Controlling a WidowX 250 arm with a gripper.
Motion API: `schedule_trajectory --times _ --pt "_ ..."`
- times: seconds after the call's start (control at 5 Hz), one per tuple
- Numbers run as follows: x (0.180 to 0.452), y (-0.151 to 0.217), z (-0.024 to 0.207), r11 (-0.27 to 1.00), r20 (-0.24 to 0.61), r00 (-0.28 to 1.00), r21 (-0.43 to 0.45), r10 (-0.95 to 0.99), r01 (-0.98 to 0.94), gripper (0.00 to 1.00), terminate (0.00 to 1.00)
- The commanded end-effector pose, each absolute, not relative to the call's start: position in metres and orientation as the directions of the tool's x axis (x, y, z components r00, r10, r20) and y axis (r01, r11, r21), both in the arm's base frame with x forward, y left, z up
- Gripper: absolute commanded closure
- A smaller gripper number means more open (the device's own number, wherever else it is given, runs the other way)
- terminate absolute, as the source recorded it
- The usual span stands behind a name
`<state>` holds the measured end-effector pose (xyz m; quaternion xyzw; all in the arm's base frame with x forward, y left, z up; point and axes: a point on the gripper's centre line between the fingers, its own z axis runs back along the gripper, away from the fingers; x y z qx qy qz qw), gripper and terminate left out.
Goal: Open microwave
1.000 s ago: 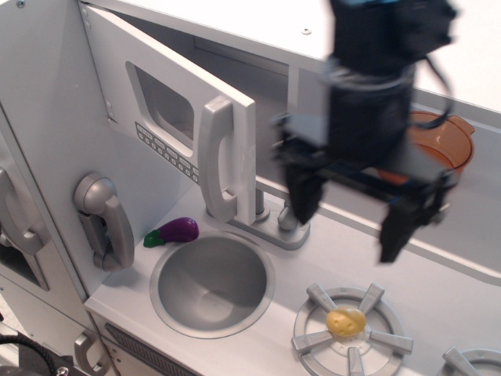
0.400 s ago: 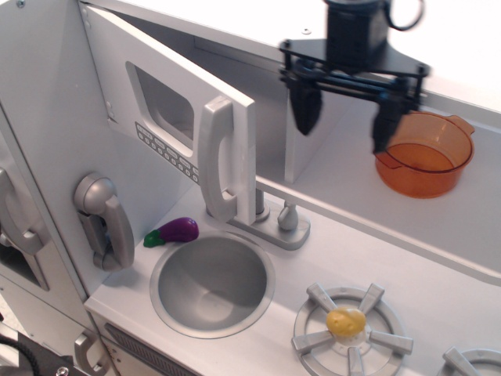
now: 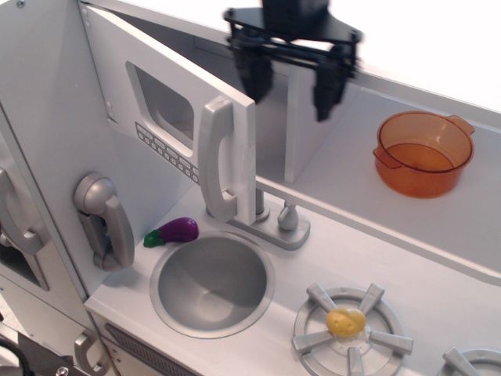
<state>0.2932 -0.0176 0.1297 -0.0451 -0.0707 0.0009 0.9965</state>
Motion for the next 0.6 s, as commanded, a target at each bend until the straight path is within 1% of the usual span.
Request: schedule_trajectory --times 0.0,0.2,0.4 --pt "0.267 0.016 0.128 0.997 0.115 0.993 -0.073 -0.009 0.017 0.00 0.00" --pt "0.248 0.026 0.118 0.998 0.084 0.995 -0.047 -0.045 0.049 0.00 0.00" --pt "0.220 0.037 0.120 0.994 0.082 0.991 -0.038 -0.103 0.106 0.00 0.00"
